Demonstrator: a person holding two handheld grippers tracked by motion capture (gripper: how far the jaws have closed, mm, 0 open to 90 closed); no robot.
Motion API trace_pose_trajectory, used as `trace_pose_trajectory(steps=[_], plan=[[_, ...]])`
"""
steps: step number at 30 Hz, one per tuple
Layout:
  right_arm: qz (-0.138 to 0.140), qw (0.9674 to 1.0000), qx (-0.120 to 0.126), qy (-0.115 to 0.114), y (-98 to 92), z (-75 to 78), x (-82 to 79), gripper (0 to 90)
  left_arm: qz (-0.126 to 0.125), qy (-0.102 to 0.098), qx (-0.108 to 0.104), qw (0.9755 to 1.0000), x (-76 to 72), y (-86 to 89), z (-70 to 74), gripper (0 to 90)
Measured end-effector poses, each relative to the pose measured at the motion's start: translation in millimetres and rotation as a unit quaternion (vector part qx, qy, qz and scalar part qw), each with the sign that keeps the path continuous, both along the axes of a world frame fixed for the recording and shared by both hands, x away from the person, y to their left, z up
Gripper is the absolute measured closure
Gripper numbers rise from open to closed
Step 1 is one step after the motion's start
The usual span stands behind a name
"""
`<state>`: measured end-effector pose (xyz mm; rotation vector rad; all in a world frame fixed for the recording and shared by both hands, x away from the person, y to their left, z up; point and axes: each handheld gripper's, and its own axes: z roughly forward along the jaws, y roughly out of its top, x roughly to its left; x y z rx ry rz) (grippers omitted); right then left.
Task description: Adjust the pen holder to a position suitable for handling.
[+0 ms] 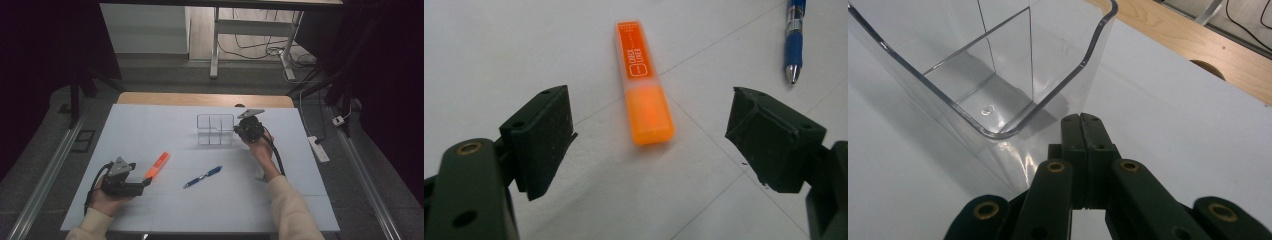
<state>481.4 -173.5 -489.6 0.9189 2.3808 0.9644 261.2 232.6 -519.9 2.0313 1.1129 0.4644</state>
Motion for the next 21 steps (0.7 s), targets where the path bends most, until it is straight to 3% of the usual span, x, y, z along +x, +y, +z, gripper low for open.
trace_pose_trajectory(steps=[14, 21], plan=[[0.015, 0.9998, -0.015, 0.003, 13.2, -2.8, -3.3, 89.0, 0.0, 0.001, 0.002, 1.0, 0.6, -0.5, -0.6, 18.7], [0.017, 0.9997, -0.017, -0.006, 5.6, 4.0, -13.4, 89.0, 0.001, 0.0, 0.0, 1.0, 0.5, 0.5, -0.8, 18.7]])
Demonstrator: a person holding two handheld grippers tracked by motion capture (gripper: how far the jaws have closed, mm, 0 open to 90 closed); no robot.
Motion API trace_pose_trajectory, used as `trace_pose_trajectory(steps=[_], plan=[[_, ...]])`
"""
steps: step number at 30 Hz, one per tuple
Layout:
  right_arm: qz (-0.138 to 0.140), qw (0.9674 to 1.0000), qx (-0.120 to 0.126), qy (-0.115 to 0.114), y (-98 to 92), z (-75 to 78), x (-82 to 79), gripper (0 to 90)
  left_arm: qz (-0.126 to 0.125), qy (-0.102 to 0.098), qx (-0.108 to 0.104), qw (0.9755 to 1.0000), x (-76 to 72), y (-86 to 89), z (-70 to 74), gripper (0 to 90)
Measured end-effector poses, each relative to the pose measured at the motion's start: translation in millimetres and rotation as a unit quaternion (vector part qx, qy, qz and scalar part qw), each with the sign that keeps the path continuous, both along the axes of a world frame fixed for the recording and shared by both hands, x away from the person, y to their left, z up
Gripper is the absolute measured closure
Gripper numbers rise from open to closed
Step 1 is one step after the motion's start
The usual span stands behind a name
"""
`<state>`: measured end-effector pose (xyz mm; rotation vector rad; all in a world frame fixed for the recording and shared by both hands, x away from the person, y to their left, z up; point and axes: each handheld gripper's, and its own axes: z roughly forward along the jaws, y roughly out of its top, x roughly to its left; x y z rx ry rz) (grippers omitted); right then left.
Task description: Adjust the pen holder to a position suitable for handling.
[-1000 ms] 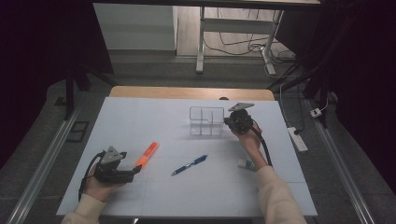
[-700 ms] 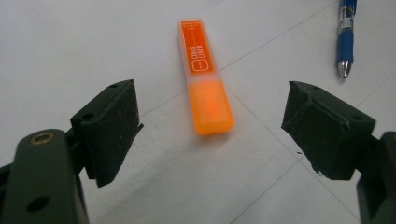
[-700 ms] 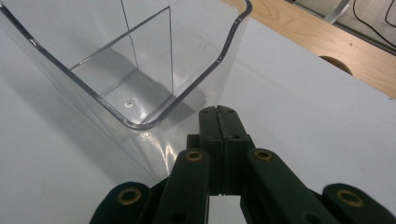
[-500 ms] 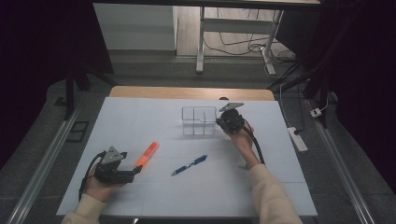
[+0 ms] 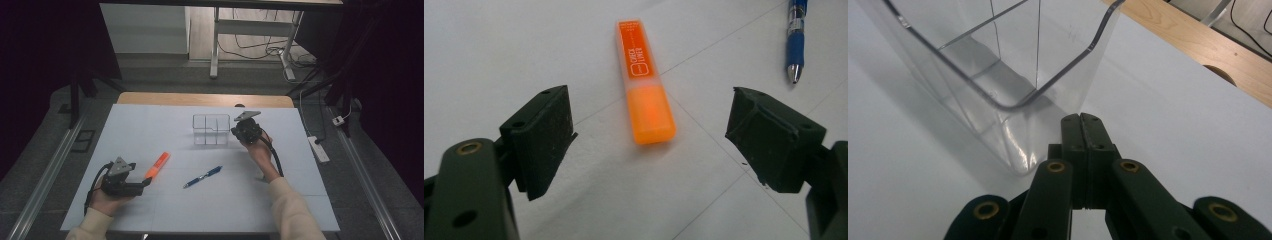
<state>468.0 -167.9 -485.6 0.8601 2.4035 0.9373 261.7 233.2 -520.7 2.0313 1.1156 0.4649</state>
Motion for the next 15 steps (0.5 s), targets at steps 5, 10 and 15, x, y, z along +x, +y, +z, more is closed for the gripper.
trace_pose_trajectory(steps=[5, 10, 15], plan=[[0.003, 0.9999, 0.014, -0.001, -9.4, 2.9, -14.1, 89.0, -0.001, 0.001, 0.0, 1.0, 0.8, 0.0, -0.3, 18.7], [0.007, 0.9994, 0.034, -0.003, -22.9, 6.9, -29.6, 89.0, 0.0, 0.001, 0.0, 1.0, 0.6, 0.0, -0.2, 18.7], [0.006, 0.9986, 0.053, -0.002, -39.6, 9.3, -42.1, 89.0, 0.001, 0.002, -0.001, 1.0, 1.0, 0.0, -0.4, 18.7]])
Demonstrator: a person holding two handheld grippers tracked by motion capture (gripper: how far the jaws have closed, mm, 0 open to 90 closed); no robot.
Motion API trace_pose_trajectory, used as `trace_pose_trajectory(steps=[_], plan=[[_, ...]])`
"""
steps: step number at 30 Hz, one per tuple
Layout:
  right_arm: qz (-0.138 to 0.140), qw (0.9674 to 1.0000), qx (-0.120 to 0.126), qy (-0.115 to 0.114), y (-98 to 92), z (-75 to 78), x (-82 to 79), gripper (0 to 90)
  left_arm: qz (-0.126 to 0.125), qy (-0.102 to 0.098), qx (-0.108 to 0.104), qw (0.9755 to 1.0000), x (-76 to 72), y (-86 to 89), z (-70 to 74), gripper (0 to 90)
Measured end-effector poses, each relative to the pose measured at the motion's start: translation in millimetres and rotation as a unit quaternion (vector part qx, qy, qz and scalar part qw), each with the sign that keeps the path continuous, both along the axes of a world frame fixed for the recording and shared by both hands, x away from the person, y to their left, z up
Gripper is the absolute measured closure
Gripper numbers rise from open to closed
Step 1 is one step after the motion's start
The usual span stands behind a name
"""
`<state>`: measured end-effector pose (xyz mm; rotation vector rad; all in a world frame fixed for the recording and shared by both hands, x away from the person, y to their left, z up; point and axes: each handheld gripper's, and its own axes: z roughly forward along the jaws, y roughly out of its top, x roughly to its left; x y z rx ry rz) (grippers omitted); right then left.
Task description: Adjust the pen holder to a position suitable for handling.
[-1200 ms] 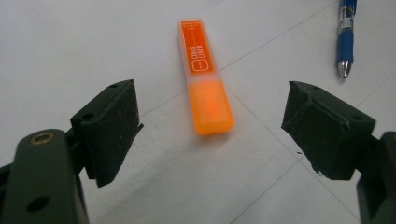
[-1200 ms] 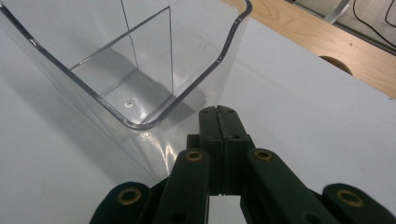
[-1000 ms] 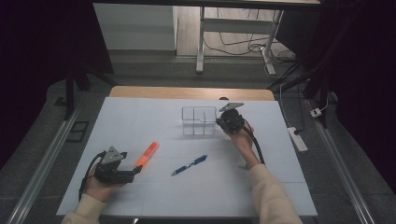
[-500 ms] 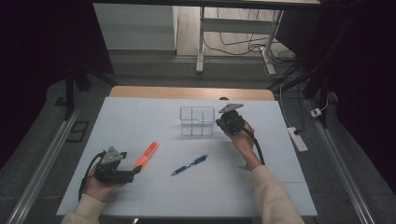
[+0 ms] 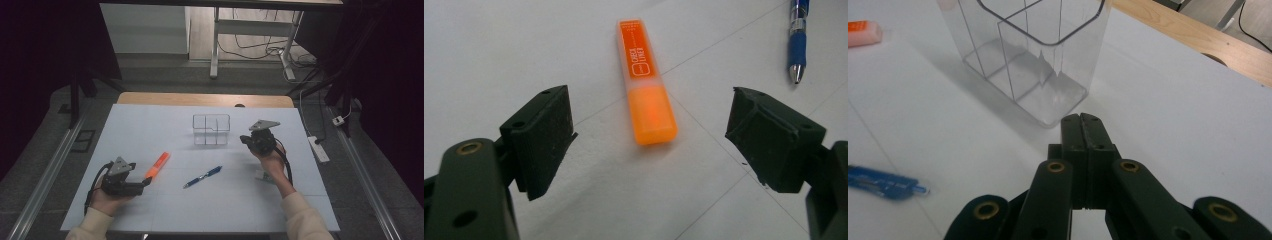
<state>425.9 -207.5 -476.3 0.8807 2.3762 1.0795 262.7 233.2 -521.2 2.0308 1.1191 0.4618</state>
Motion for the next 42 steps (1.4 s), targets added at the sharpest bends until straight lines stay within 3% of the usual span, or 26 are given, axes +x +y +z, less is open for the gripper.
trace_pose_trajectory(steps=[7, 17, 23, 31, 42], plan=[[0.007, 0.9998, 0.017, 0.001, -15.3, 0.3, -14.3, 88.7, 0.001, -0.001, -0.001, 1.0, 0.1, 0.5, 0.3, 18.8], [0.038, 0.9971, 0.067, 0.003, -33.8, 5.8, -42.9, 58.1, 0.002, 0.001, -0.002, 1.0, 1.7, 1.4, -0.5, 18.8], [0.062, 0.9952, 0.075, 0.0, -35.0, 8.1, -50.2, 50.7, 0.002, 0.003, -0.003, 1.0, 4.5, 1.4, -1.8, 18.8], [0.093, 0.9936, 0.063, 0.007, -28.3, 5.9, -55.0, 43.7, 0.004, 0.002, -0.012, 0.9999, 5.8, 4.6, -2.2, 18.9], [0.143, 0.989, 0.033, 0.013, -16.4, 2.6, -57.9, 39.9, 0.001, 0.003, -0.006, 1.0, 5.4, 2.5, -2.4, 18.9]])
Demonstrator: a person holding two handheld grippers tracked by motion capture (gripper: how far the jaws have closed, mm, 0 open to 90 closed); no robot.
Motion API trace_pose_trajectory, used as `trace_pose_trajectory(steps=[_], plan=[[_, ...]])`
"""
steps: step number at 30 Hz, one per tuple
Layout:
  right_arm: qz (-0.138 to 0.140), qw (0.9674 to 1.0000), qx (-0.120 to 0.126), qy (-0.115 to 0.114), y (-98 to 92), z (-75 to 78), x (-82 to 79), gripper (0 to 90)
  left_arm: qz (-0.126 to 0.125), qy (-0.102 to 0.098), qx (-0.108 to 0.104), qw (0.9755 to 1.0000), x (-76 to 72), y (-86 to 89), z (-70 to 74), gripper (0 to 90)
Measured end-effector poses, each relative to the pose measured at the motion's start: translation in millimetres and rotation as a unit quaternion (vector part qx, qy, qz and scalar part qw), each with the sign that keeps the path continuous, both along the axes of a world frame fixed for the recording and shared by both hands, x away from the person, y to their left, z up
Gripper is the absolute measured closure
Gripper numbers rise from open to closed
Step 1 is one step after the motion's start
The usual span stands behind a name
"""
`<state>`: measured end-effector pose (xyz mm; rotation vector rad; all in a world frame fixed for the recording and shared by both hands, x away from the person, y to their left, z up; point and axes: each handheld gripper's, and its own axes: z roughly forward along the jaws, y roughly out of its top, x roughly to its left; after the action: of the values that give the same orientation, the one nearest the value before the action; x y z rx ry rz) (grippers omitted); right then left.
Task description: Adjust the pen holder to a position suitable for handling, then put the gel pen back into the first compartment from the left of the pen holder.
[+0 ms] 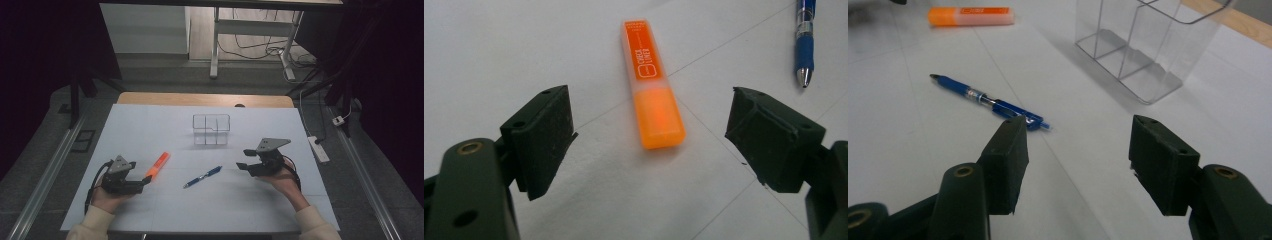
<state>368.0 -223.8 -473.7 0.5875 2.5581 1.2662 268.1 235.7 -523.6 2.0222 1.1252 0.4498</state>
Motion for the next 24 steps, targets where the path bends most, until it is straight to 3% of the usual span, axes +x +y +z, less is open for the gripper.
trace_pose_trajectory(steps=[12, 24], plan=[[0.05, 0.9986, -0.017, -0.009, 17.1, 5.9, -2.6, 37.5, 0.0, -0.001, 0.003, 1.0, -0.9, -0.5, -0.4, 18.9], [0.106, 0.9934, -0.044, -0.007, 42.9, 6.8, -6.0, 36.0, -0.001, -0.002, 0.003, 1.0, -1.7, -0.3, 0.1, 18.9]])
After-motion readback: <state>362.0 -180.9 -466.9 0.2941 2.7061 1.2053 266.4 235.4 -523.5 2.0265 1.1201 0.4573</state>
